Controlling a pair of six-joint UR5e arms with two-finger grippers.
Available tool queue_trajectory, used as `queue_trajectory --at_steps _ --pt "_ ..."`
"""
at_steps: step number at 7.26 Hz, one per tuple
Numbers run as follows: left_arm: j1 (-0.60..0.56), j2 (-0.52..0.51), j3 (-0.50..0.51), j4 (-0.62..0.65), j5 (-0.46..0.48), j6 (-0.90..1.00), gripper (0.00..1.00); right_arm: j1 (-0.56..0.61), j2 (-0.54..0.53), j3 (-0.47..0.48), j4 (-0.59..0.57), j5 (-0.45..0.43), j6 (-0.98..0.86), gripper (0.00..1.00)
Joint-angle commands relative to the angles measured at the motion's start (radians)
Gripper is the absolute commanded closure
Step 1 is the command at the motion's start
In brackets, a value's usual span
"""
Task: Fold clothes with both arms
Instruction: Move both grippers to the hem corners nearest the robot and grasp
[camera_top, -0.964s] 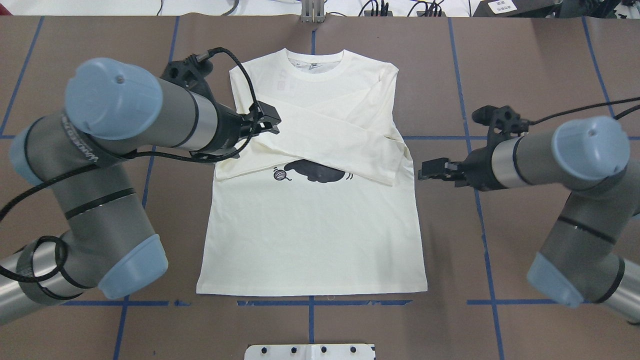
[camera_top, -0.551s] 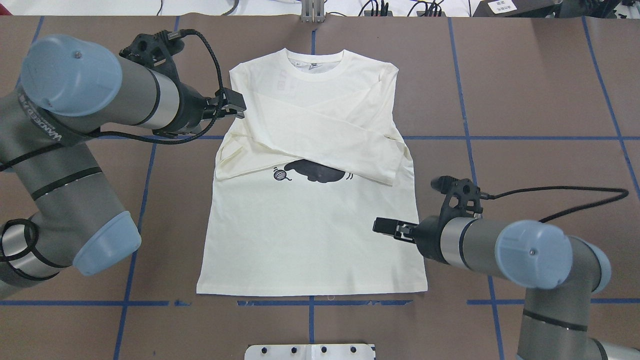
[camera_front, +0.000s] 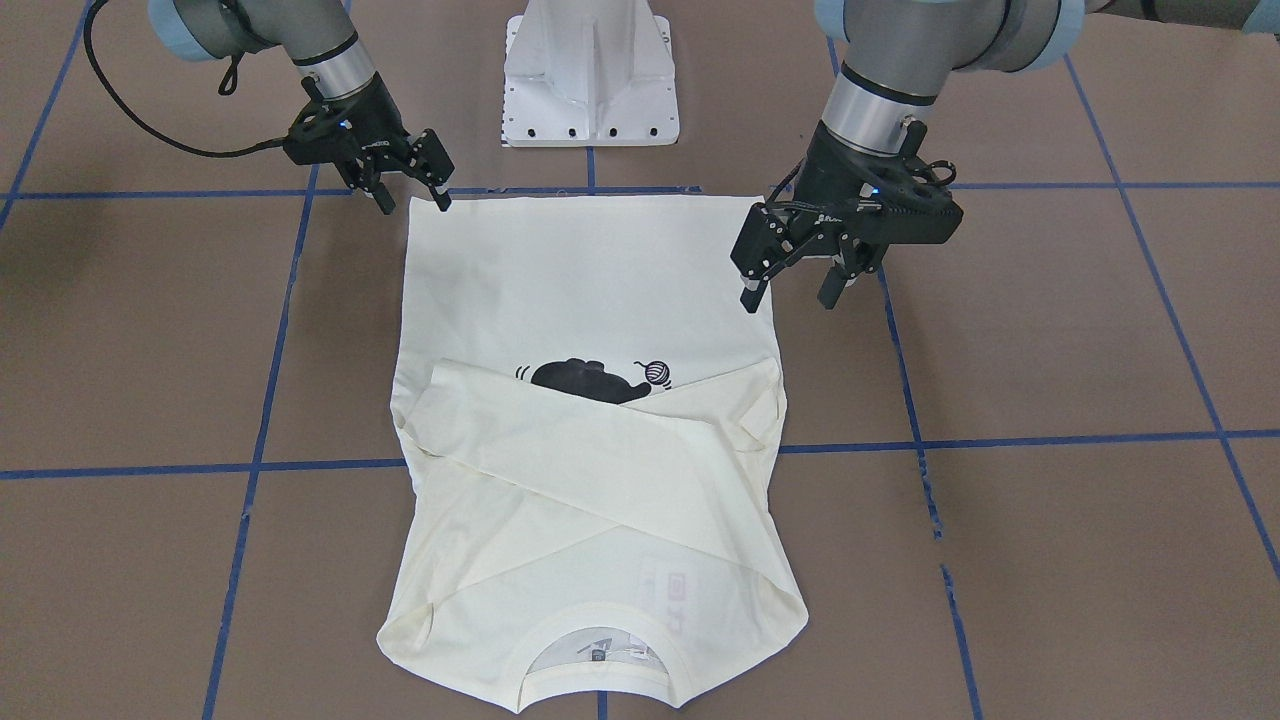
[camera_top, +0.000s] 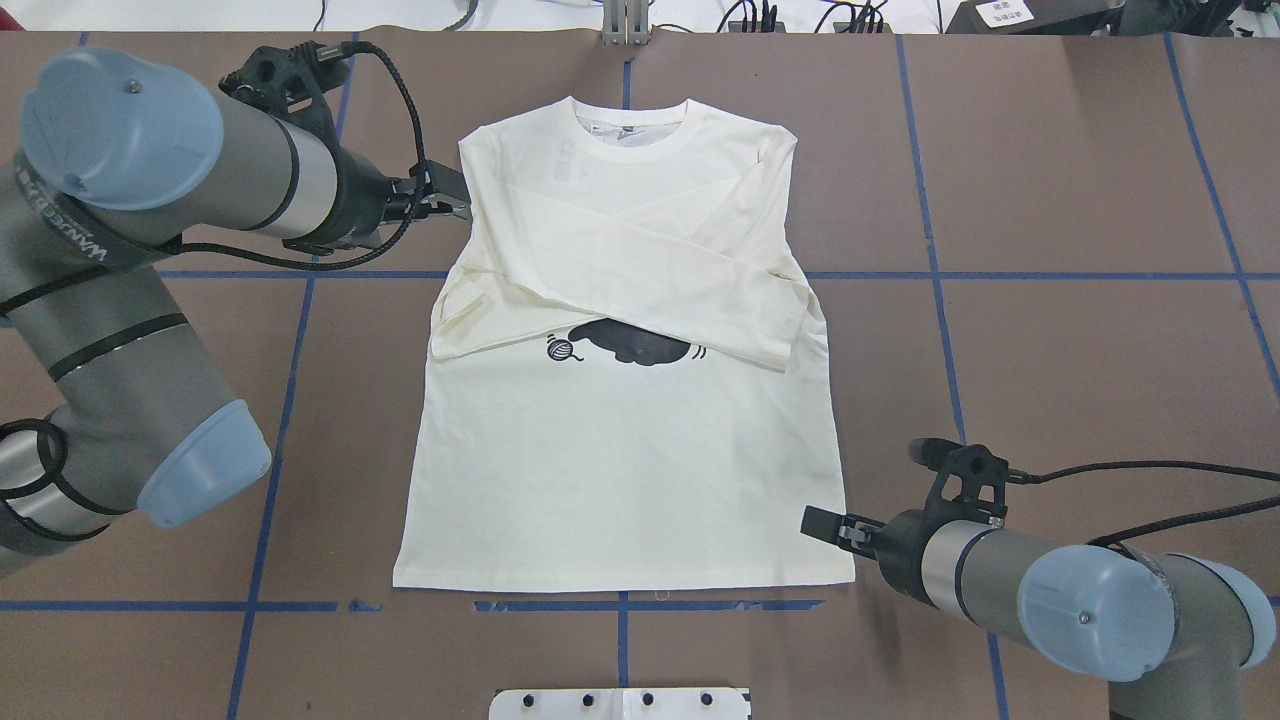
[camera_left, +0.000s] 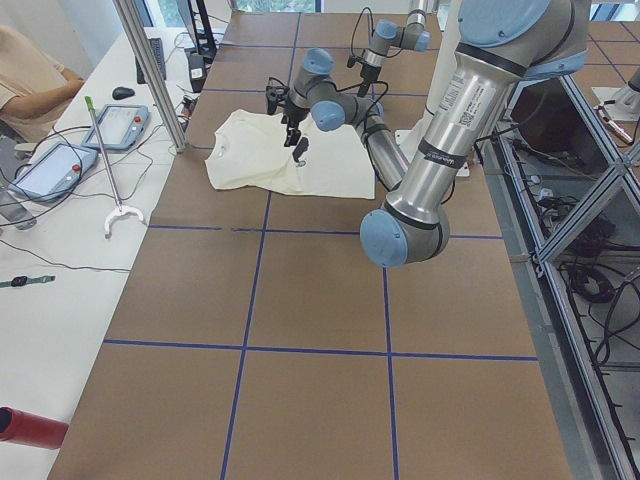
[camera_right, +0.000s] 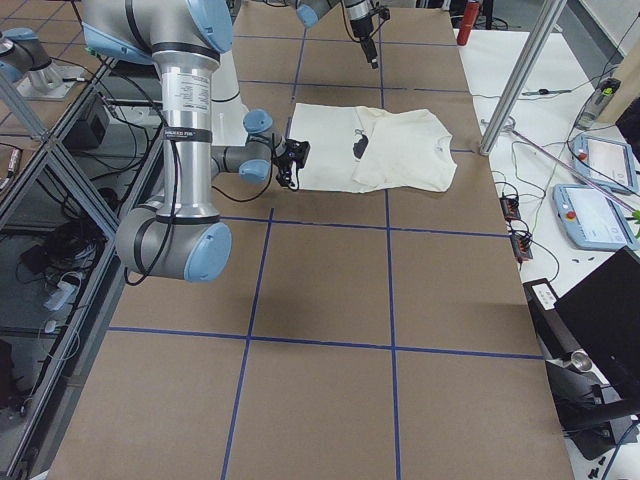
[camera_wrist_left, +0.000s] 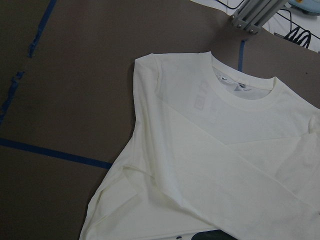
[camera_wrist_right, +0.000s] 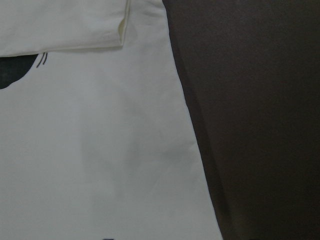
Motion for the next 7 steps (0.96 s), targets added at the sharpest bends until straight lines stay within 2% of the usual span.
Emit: queue_trajectory --at_steps 1,2,3,4,6,7 --pt "0.001 -0.005 -0.001 0.000 -0.001 -0.003 0.06 -0.041 -0.024 0.003 -0.001 -0.008 0.034 0.09" --pt "0.001 -0.005 -0.001 0.000 -0.001 -0.004 0.06 -0.066 -0.030 0.000 -0.001 -0.031 0.048 0.14" --pt "0.004 0.000 0.002 0.000 0.001 -0.009 0.06 -0.084 -0.030 -0.002 -0.001 -0.058 0.056 0.29" --pt "0.004 0.005 0.002 0.000 0.001 -0.007 0.06 -0.086 -0.027 -0.006 -0.001 -0.065 0.056 0.34" --pt "0.005 0.006 0.002 0.000 0.001 -0.010 0.06 -0.089 -0.023 -0.020 -0.001 -0.072 0.056 0.34" --pt "0.007 0.009 0.003 0.000 0.001 -0.010 0.06 -0.091 -0.016 -0.021 -0.001 -0.074 0.056 0.38"
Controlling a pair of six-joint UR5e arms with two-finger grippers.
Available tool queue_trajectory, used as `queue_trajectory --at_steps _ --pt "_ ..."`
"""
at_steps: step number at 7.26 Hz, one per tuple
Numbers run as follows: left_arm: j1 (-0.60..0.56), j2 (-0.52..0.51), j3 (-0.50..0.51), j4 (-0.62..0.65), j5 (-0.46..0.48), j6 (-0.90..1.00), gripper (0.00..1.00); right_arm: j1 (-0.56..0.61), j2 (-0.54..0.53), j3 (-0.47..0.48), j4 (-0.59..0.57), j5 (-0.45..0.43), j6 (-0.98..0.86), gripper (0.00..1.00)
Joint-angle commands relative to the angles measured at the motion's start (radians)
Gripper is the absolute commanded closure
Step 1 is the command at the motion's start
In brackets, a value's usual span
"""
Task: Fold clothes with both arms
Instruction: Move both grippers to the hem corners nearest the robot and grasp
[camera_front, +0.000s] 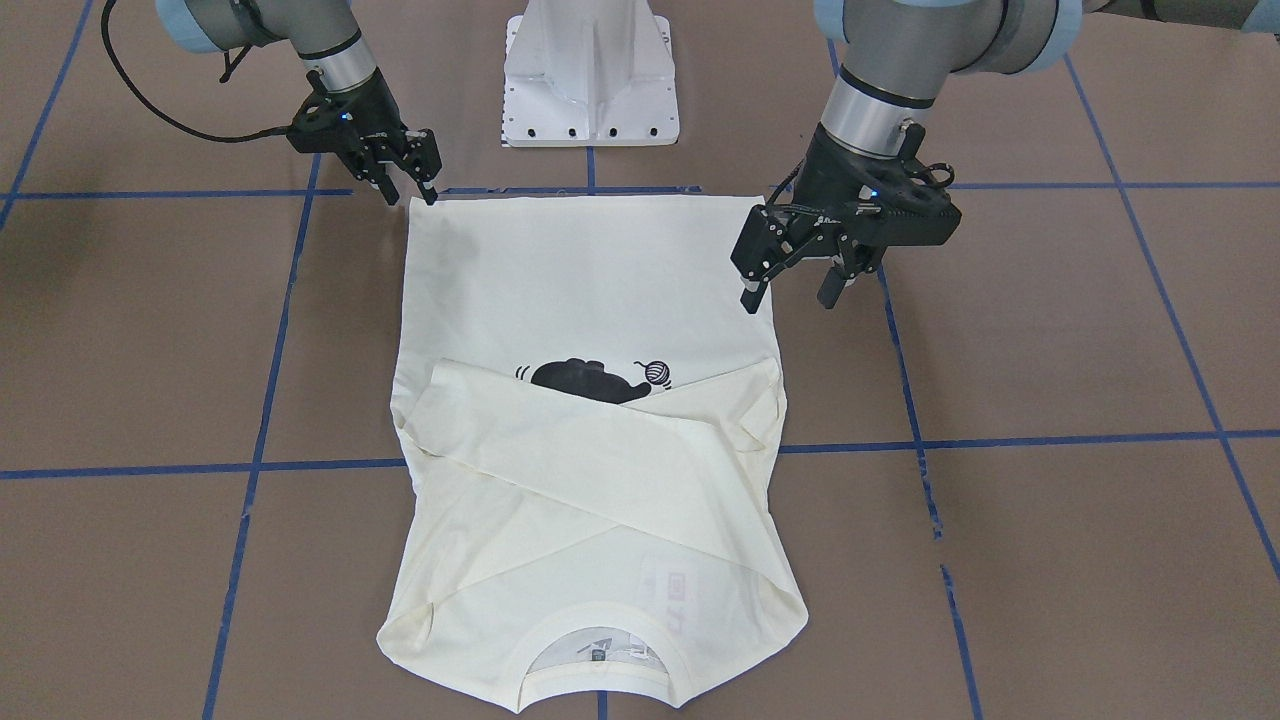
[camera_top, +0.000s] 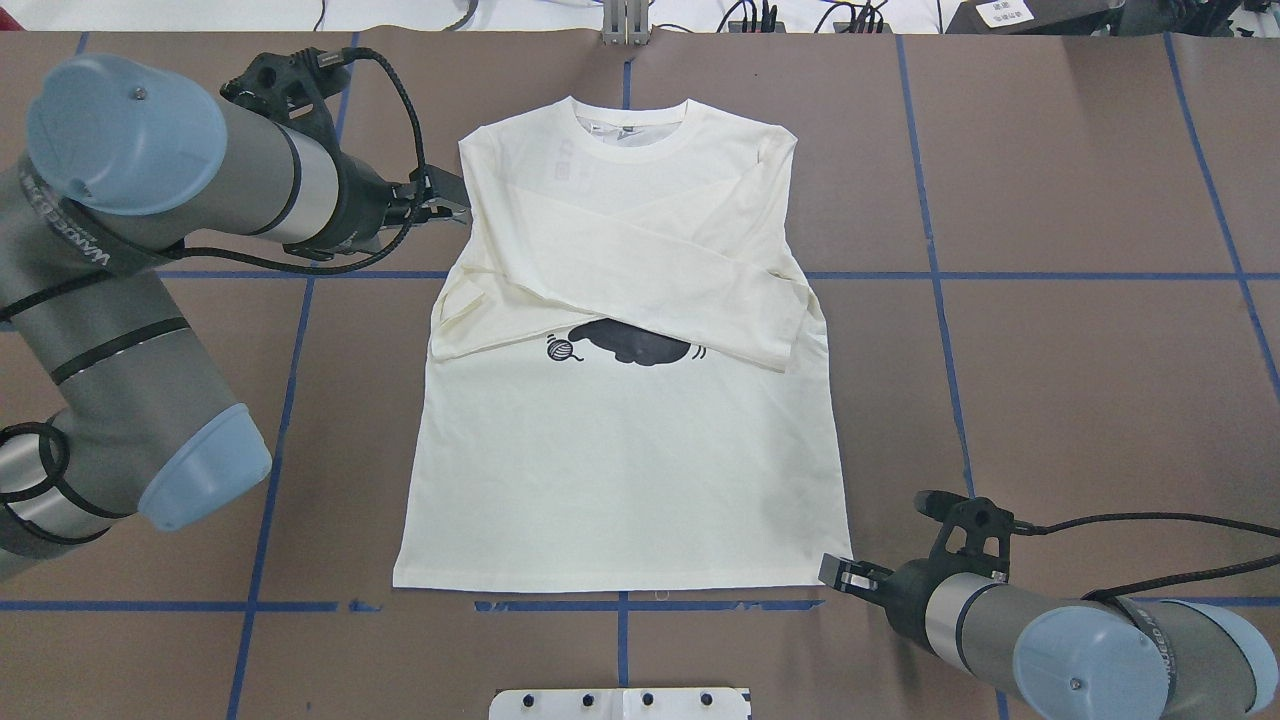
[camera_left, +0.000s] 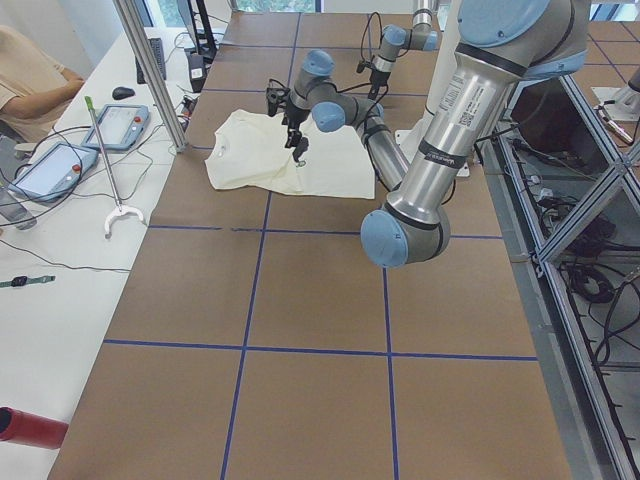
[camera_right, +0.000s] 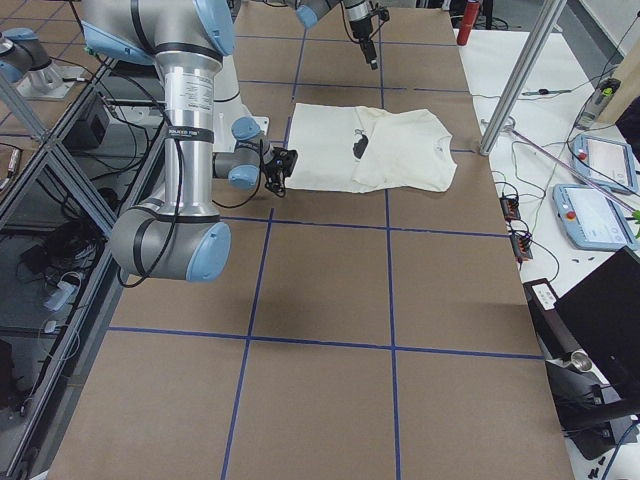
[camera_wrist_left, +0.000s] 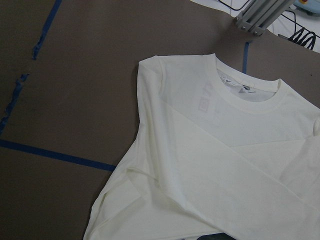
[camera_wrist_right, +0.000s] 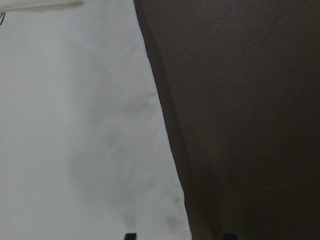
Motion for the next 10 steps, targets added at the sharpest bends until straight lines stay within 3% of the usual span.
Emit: queue_trajectory --at_steps 1,2,3,4,5,8,10 --pt "0.001 0.003 0.003 0.000 0.000 -0.002 0.06 -0.001 0.006 -0.006 0.000 -0.004 -0.001 0.41" --pt "0.003 0.003 0.003 0.000 0.000 -0.002 0.06 -0.003 0.011 -0.006 -0.002 -0.004 -0.001 0.49" --pt "0.003 0.003 0.003 0.000 0.000 -0.002 0.06 -0.003 0.011 -0.006 -0.002 -0.006 0.000 0.65" --pt "0.003 0.003 0.003 0.000 0.000 0.000 0.06 -0.001 0.006 -0.007 -0.002 -0.006 0.000 0.91" --pt "0.003 0.003 0.003 0.000 0.000 -0.002 0.06 -0.001 0.005 -0.007 0.000 -0.003 -0.001 1.00" --pt "0.004 0.001 -0.010 0.002 0.000 -0.014 0.06 0.003 0.005 0.004 0.000 0.002 -0.004 1.00" --pt "0.076 0.094 -0.062 0.002 0.028 -0.155 0.05 0.017 -0.024 0.066 0.000 0.028 -0.010 1.00"
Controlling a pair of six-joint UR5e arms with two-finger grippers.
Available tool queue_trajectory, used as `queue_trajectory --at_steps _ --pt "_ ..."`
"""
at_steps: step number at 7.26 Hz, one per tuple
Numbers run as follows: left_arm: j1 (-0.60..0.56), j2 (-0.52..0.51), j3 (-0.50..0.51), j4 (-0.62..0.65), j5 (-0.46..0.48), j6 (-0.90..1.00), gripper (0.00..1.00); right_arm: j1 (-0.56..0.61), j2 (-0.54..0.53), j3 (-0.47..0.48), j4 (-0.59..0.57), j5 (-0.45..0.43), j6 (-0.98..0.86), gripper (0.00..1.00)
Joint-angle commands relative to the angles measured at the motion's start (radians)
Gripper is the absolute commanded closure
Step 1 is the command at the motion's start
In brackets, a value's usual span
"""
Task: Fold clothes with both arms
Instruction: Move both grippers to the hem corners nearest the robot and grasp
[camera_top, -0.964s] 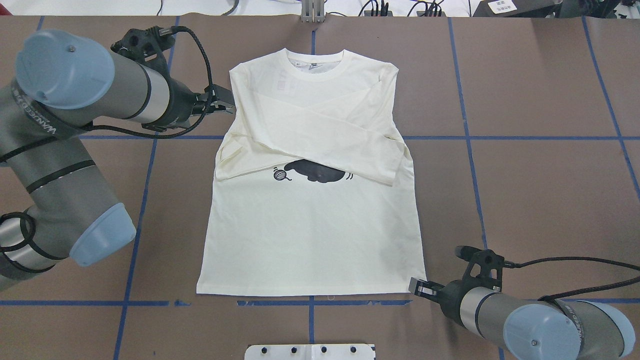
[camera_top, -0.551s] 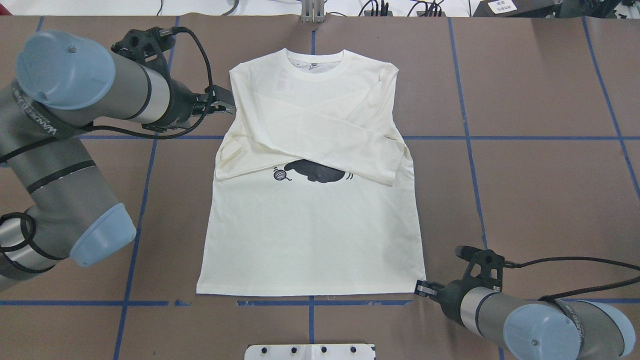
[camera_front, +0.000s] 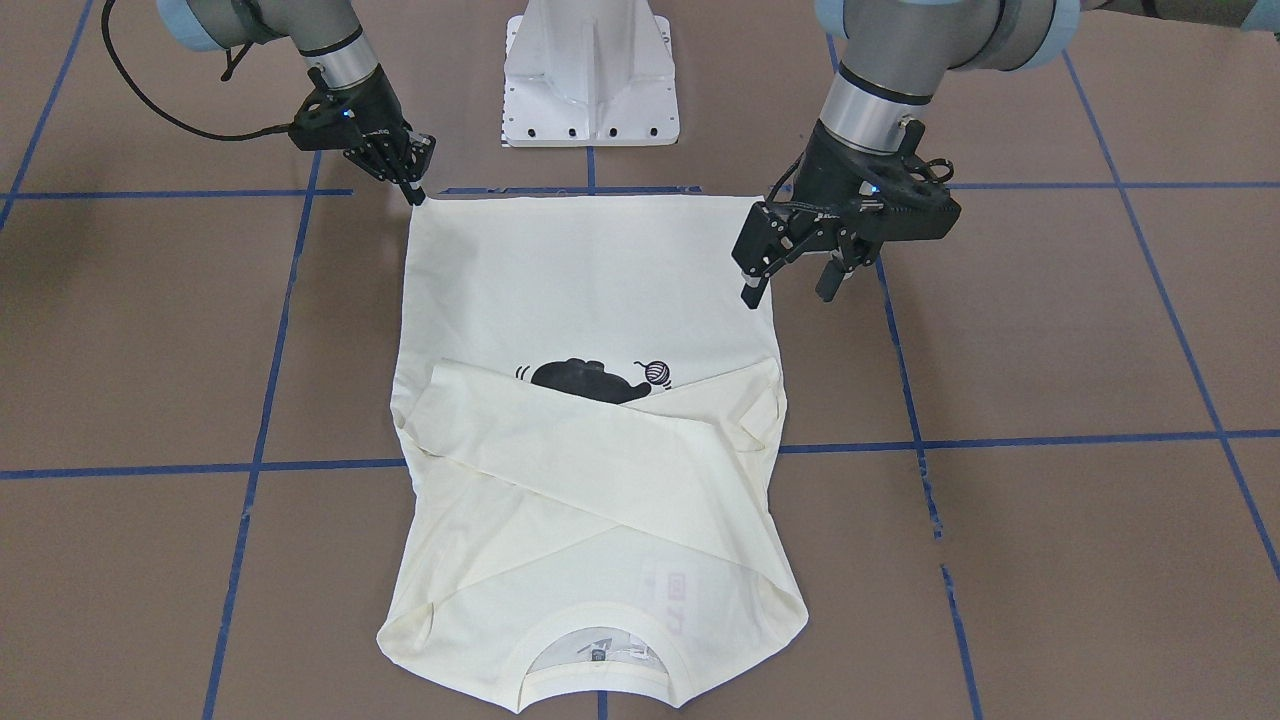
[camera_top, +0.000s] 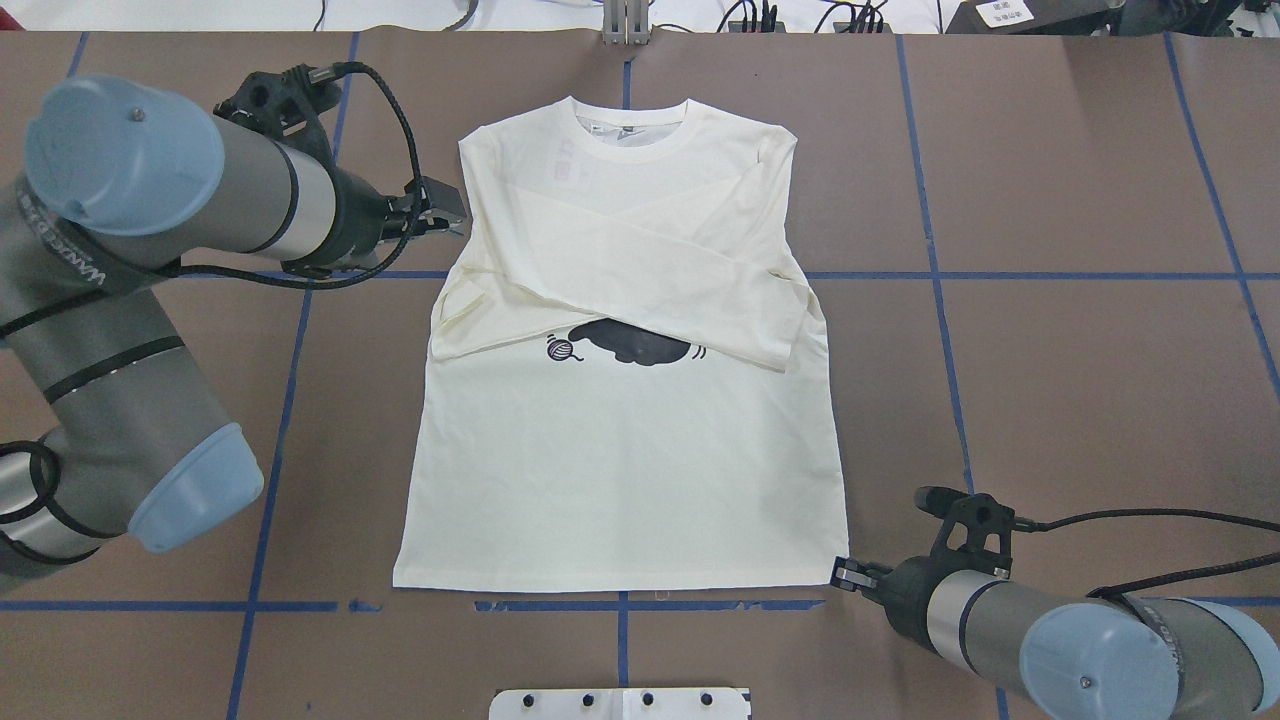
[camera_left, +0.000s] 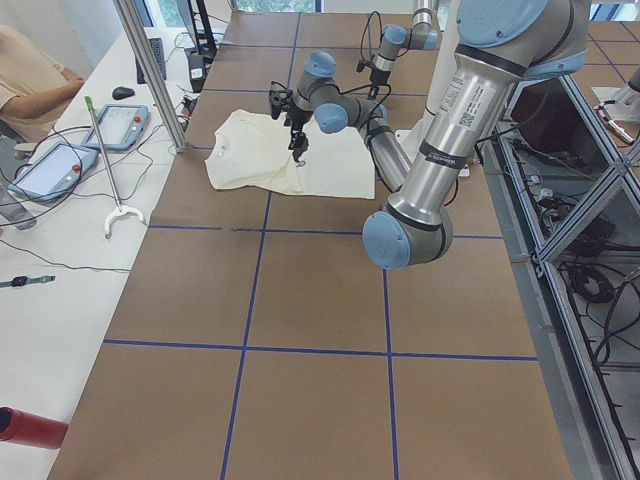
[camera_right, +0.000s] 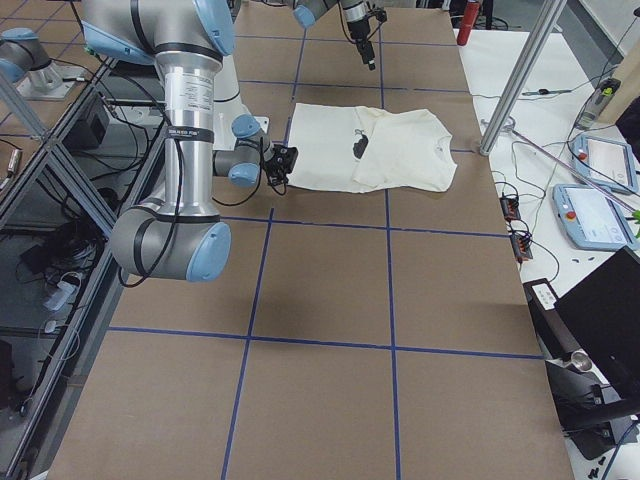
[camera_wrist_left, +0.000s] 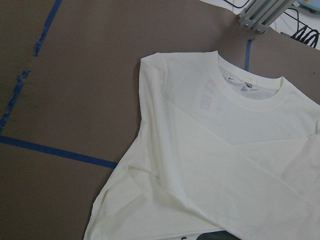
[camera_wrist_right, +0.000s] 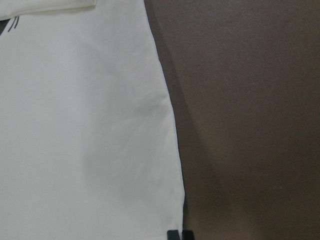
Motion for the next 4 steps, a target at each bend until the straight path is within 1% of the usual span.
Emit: queue_trajectory --at_steps 1,2,3,4 --pt "0.144 0.103 -0.075 -0.007 0.130 -0.205 0.05 0.016 -0.017 0.051 0.000 0.026 -0.005 1.00" --pt "0.247 0.171 -0.102 -0.010 0.216 -0.257 0.05 0.022 -0.023 0.055 0.000 0.043 -0.008 1.00" --pt "0.333 0.244 -0.105 -0.050 0.252 -0.325 0.06 0.024 -0.023 0.055 0.002 0.043 -0.008 1.00" --pt "0.370 0.266 -0.122 -0.058 0.267 -0.360 0.06 0.024 -0.022 0.055 0.002 0.043 -0.010 1.00"
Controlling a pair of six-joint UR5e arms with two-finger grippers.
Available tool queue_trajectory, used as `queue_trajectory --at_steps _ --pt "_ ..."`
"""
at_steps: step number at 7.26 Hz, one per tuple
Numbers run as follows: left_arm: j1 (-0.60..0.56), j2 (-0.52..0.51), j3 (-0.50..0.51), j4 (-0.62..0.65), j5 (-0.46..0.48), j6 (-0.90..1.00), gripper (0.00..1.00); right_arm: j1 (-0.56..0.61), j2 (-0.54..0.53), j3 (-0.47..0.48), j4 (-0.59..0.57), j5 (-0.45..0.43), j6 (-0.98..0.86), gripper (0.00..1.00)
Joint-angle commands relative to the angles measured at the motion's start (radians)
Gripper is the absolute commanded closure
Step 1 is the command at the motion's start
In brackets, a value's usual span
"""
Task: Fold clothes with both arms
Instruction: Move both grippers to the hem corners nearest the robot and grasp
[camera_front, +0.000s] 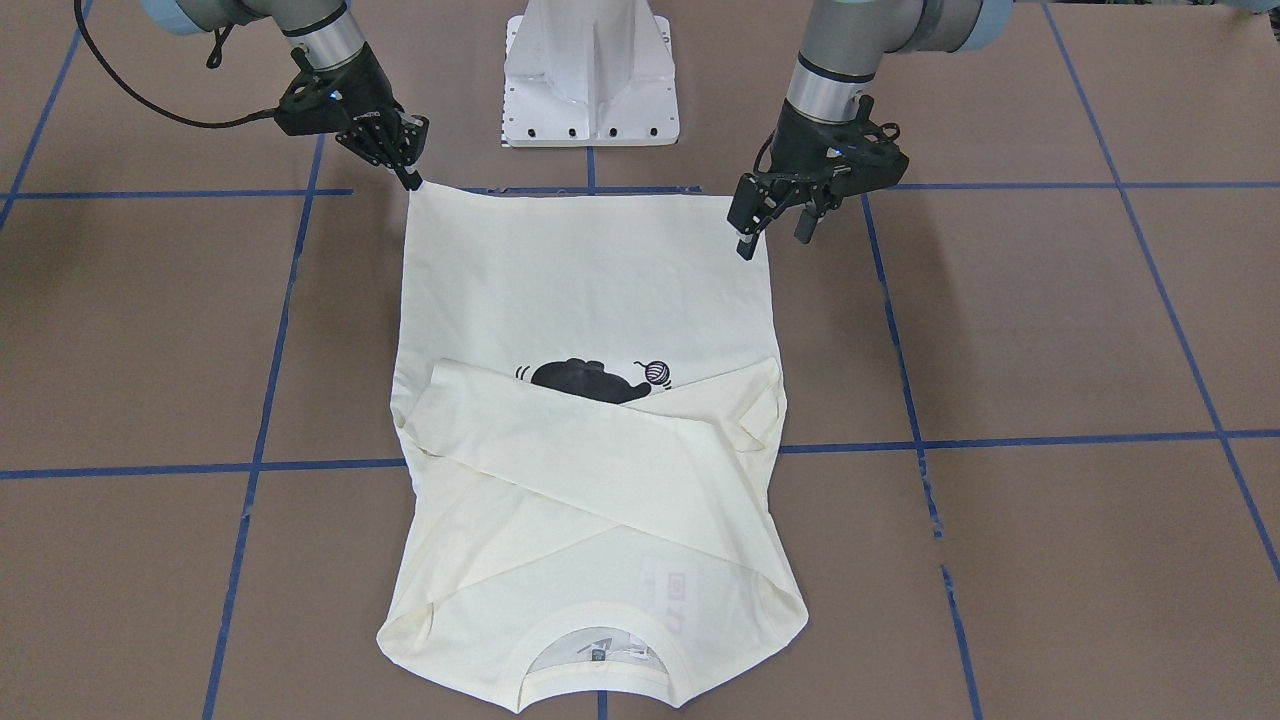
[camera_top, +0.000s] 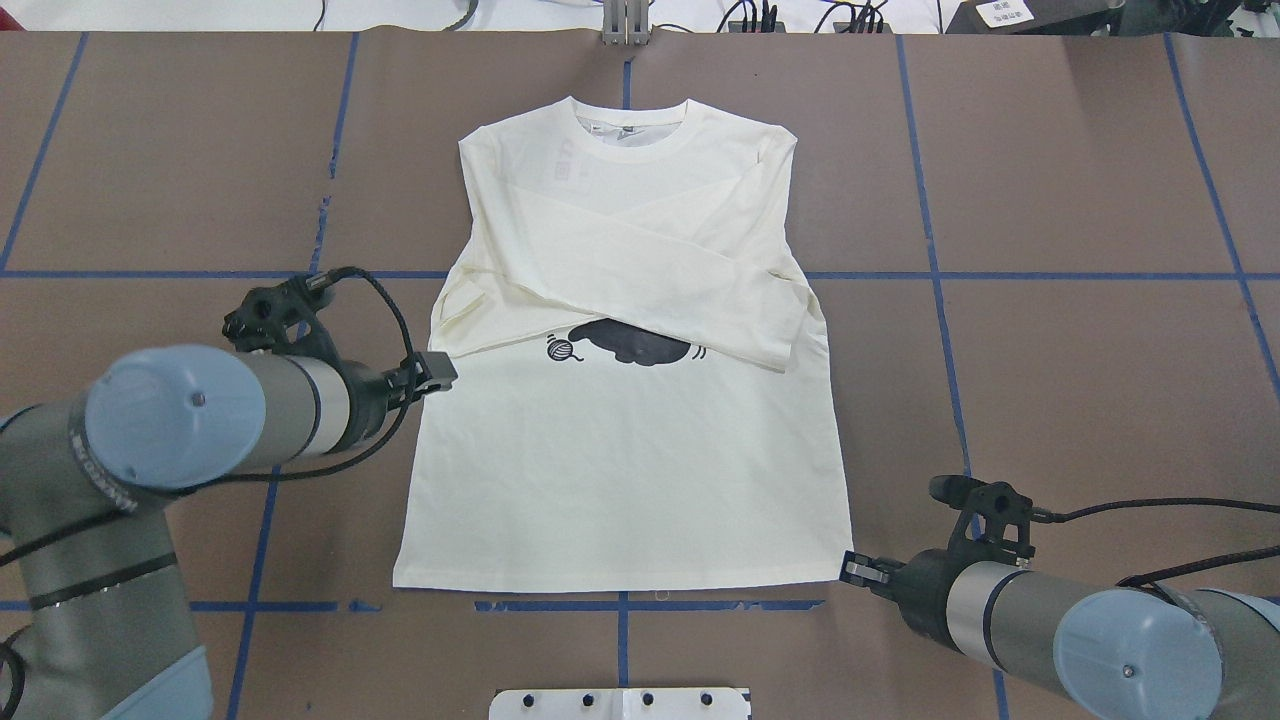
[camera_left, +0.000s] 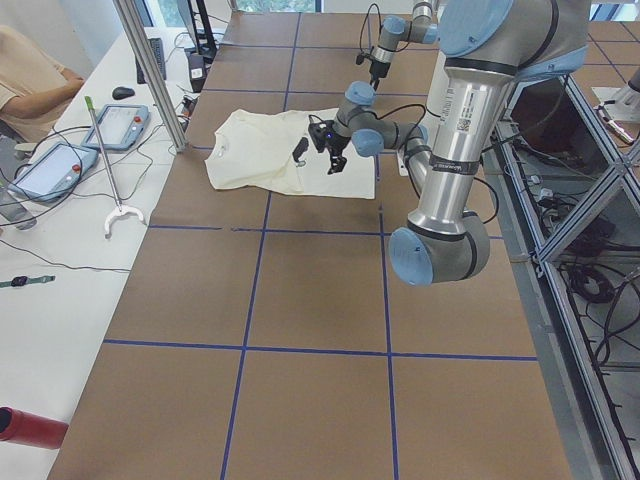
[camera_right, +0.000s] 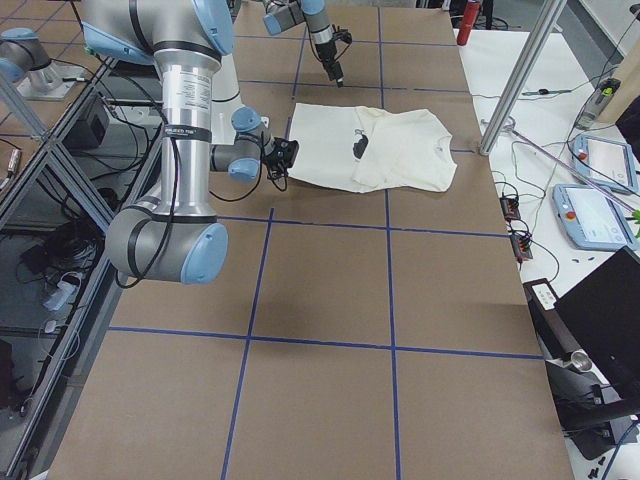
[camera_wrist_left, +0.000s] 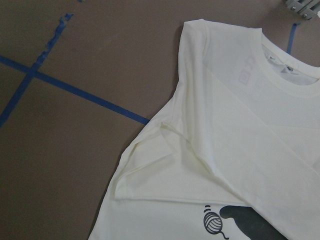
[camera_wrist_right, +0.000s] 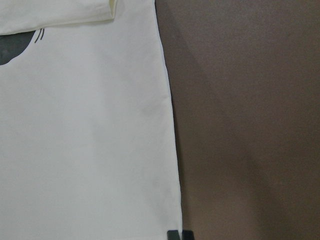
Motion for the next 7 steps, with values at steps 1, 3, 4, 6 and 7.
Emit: queue_trajectory --at_steps 1,3,4,6,7 --pt "0.130 0.080 -0.015 -0.019 0.043 -0.103 0.06 0.003 0.000 0.002 0.002 0.003 -0.002 1.00" --pt "0.205 0.099 0.005 -0.019 0.043 -0.177 0.08 0.002 0.002 0.002 0.004 0.001 -0.002 1.00" --pt "0.215 0.099 0.011 -0.019 0.043 -0.185 0.09 0.000 0.002 0.000 0.004 0.001 -0.002 1.00" --pt "0.227 0.086 0.051 -0.025 0.040 -0.188 0.15 0.000 0.003 0.000 0.004 0.001 -0.002 1.00" --pt "0.227 0.088 0.053 -0.025 0.041 -0.185 0.17 0.000 0.002 0.000 0.004 0.000 -0.002 1.00"
